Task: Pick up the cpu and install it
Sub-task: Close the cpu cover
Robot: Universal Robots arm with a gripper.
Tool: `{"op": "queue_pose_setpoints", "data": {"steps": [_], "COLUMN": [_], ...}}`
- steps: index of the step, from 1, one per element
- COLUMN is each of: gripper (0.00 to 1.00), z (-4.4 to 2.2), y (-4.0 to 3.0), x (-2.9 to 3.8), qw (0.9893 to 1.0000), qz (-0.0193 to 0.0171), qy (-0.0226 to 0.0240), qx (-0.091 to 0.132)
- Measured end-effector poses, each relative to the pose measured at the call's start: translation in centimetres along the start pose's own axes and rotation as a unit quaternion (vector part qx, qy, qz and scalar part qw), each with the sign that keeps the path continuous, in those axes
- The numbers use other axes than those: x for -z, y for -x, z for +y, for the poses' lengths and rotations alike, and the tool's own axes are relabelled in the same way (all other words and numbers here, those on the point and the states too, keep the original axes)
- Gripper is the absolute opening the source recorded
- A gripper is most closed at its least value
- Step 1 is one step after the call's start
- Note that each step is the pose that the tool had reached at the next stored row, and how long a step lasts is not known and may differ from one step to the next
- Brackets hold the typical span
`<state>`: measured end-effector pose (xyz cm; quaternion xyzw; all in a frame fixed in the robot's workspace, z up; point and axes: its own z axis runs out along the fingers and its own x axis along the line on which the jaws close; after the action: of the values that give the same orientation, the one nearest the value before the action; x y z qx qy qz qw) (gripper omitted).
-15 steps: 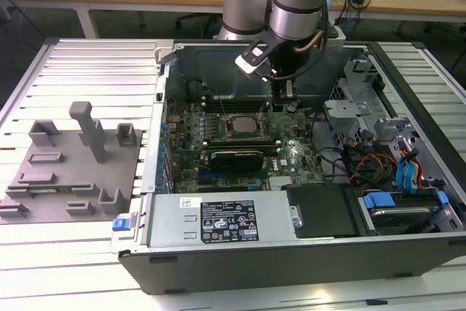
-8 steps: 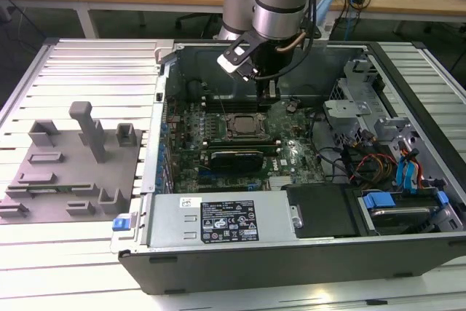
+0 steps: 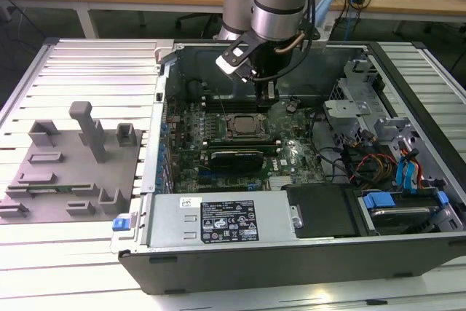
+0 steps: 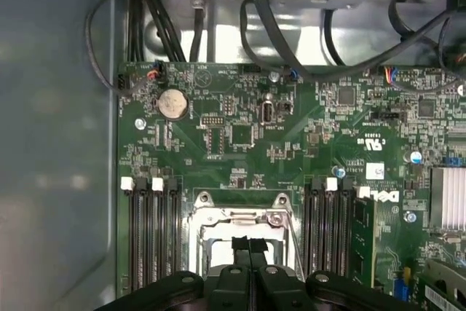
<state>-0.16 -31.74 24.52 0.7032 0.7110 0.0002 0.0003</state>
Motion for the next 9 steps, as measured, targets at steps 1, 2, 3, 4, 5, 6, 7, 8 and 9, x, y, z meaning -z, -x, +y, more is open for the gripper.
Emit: {"op": "queue_pose_setpoints", "data": {"steps": [1,2,3,4,5,6,7,8,9], "gripper": [0.11,0.11,0.11,0.11,0.11,0.11,0.11,0.11,0.11], "z": [-0.30,-0.42,-0.57,-0.90,-1.16,-1.25,-1.26,-1.26,-1.26], "y": [0.10,0.14,0.17,0.19,0.19,0.20,0.20,0.19,0.19], "x": [-0.08,-0.13,-0.18,-0.30,-0.40,-0.44,-0.44,-0.46,-0.48], "qw": [1.0000,1.0000,1.0000,1.0000,1.0000,1.0000,1.0000,0.9999,0.9997], "qz": [0.0000,0.0000,-0.0001,-0.0001,0.0000,-0.0001,-0.0002,-0.0002,-0.0002], "qy": [0.0000,0.0000,0.0000,0.0000,0.0000,0.0000,-0.0001,-0.0001,0.0000], "qx": [0.000,0.000,0.000,0.000,0.000,0.003,0.007,0.016,0.024]}}
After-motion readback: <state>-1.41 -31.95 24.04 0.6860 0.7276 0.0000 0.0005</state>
